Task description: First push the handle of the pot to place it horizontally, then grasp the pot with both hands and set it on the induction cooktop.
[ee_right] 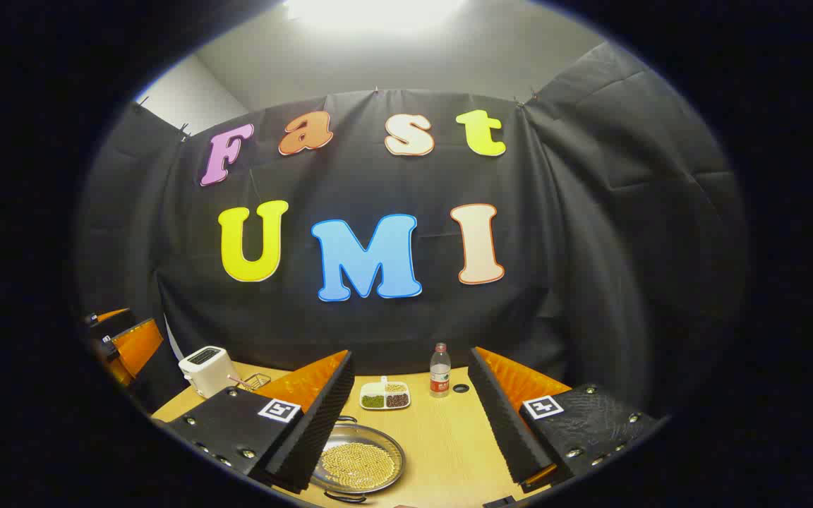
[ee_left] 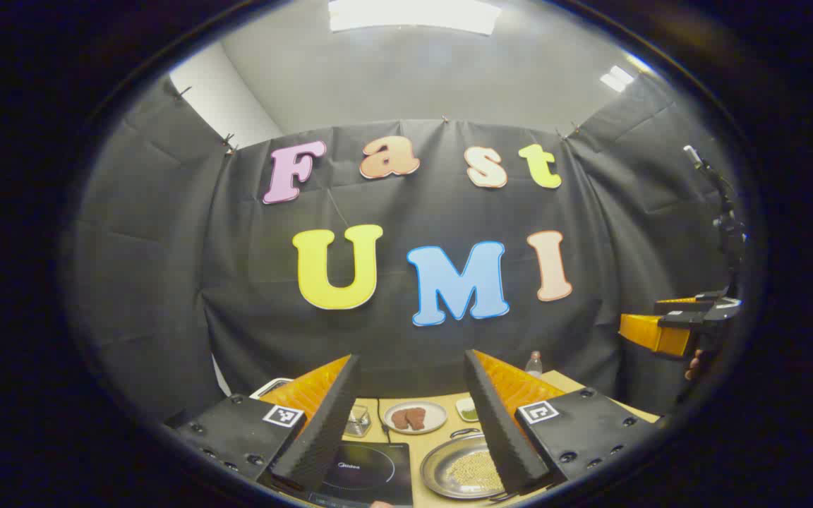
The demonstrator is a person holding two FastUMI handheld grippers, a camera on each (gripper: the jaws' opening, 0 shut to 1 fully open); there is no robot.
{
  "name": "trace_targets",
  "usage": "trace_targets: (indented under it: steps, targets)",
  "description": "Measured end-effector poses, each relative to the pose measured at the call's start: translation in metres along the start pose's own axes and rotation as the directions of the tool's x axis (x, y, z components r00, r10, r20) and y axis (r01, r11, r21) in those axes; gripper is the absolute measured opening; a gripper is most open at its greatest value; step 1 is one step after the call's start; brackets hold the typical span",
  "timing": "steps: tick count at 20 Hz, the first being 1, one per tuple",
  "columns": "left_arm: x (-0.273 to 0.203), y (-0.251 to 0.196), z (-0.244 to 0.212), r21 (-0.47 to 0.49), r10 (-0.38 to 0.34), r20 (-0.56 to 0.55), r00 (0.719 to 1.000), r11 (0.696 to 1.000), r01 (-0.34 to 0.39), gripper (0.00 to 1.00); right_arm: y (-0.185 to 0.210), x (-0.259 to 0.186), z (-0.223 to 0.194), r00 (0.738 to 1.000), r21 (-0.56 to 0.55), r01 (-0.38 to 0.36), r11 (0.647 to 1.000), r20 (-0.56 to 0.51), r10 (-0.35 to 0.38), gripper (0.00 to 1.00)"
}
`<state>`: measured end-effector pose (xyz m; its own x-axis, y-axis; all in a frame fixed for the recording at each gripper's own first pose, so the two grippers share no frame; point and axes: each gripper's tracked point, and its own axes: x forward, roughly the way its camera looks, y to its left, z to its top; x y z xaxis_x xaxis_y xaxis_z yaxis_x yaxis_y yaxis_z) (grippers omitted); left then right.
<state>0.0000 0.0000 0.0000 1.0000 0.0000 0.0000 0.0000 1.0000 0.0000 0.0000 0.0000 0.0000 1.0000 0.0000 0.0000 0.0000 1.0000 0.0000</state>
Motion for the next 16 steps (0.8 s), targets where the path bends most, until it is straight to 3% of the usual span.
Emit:
trace_targets:
  steps: [3, 4, 6, 12, 13, 15, 16]
  targets:
    - [-0.001, 0.018, -0.006, -0.048, -0.017, -0.003, 1.000, 0.999, 0.017, 0.99, 0.017, -0.008, 0.003, 0.999, 0.011, 0.029, 1.000, 0.015, -0.029, 0.99]
    - [-0.004, 0.026, -0.007, -0.054, -0.019, -0.006, 1.000, 0.998, 0.018, 0.95, 0.022, -0.012, 0.003, 0.999, 0.011, 0.035, 0.999, 0.014, -0.035, 0.98]
    - [-0.010, 0.043, -0.002, -0.043, -0.010, 0.009, 1.000, 0.999, 0.010, 0.99, 0.035, -0.017, 0.003, 0.999, 0.004, 0.034, 0.999, 0.019, -0.034, 0.99]
    - [-0.025, 0.061, -0.004, -0.070, -0.010, 0.013, 1.000, 0.997, 0.011, 0.95, 0.051, -0.036, 0.001, 0.999, -0.020, 0.036, 0.999, 0.008, -0.036, 0.99]
    - [-0.023, 0.061, -0.008, -0.071, -0.014, 0.003, 1.000, 0.997, 0.014, 0.99, 0.052, -0.039, 0.001, 0.999, -0.021, 0.034, 0.999, 0.008, -0.033, 0.99]
    - [-0.023, 0.071, -0.004, -0.070, 0.008, 0.002, 1.000, 0.997, -0.008, 0.91, 0.056, -0.039, 0.003, 1.000, -0.028, 0.023, 0.999, 0.018, -0.023, 0.99]
    - [-0.024, 0.075, 0.001, -0.075, 0.016, 0.014, 1.000, 0.997, -0.015, 0.95, 0.058, -0.035, 0.002, 1.000, -0.036, 0.018, 0.999, 0.013, -0.018, 0.99]
